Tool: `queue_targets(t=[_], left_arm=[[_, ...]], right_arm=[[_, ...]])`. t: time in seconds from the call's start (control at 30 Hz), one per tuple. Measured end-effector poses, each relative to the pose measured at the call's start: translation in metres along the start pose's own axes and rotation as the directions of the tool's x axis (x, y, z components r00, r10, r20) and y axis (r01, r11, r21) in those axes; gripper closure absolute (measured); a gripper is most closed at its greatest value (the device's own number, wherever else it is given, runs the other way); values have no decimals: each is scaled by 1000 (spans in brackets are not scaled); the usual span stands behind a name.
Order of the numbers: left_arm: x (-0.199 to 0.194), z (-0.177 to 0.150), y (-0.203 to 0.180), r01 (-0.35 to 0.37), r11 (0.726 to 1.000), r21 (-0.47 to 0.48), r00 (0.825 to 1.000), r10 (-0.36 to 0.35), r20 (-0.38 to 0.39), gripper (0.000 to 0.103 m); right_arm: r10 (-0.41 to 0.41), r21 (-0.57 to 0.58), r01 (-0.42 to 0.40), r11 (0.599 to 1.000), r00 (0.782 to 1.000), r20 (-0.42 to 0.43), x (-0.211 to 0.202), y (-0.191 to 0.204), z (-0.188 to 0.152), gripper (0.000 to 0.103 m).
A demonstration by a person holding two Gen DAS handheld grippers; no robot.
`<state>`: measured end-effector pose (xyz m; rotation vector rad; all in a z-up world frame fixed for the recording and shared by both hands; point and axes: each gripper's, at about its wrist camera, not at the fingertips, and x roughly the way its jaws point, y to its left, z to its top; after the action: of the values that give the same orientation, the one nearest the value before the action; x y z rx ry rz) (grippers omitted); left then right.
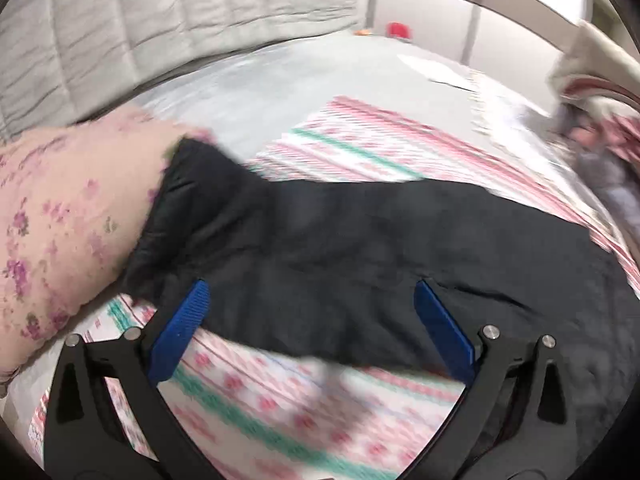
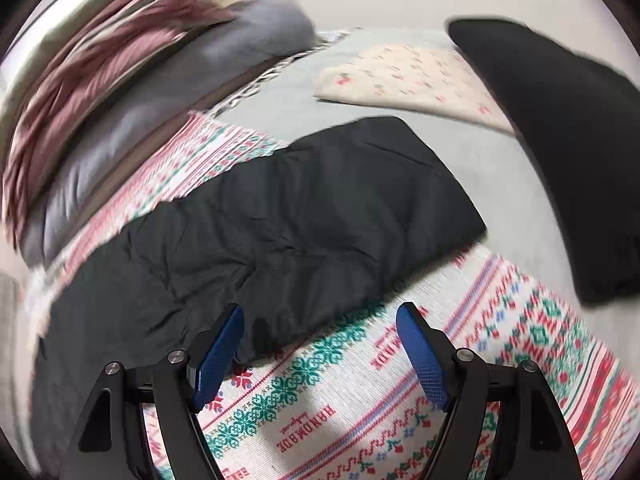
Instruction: Fold large clothes
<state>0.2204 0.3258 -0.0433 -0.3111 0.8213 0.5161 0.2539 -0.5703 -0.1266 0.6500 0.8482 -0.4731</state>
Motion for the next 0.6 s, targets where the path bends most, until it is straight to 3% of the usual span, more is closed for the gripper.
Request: queue_targets(t=[0.1, 0.2, 0.27, 0.37, 0.5, 0.57, 0.6], left_arm=[[-30, -13, -33, 93, 995, 26, 996, -93, -15, 1], [-56, -37, -70, 217, 974, 68, 974, -211, -84, 1], [-66, -44, -82, 261, 962, 77, 961, -251, -116, 1], [-83, -61, -104, 324, 944, 57, 939, -314, -138, 1], [-74, -82, -119, 417, 909, 17, 903, -412, -122, 1], [-69, -88, -122, 401, 916, -19, 909, -400, -121, 1], [-66, -92, -124, 385, 922, -42, 914, -388, -123, 1]], right_arm=[[27, 83, -27, 996, 1000, -6, -2, -12, 0, 23], [37, 145, -36, 989, 999, -1, -5, -16, -2, 23], [28, 162, -29, 986, 1000, 6, -4, -14, -4, 23], [-35, 114, 32, 993, 999, 22, 6, -3, -5, 23], [-109, 39, 107, 994, 990, 85, 18, 14, -4, 24], [-80, -11, 82, 997, 990, 119, 23, 23, -3, 39], [-65, -35, 70, 997, 989, 130, 25, 27, -3, 64]])
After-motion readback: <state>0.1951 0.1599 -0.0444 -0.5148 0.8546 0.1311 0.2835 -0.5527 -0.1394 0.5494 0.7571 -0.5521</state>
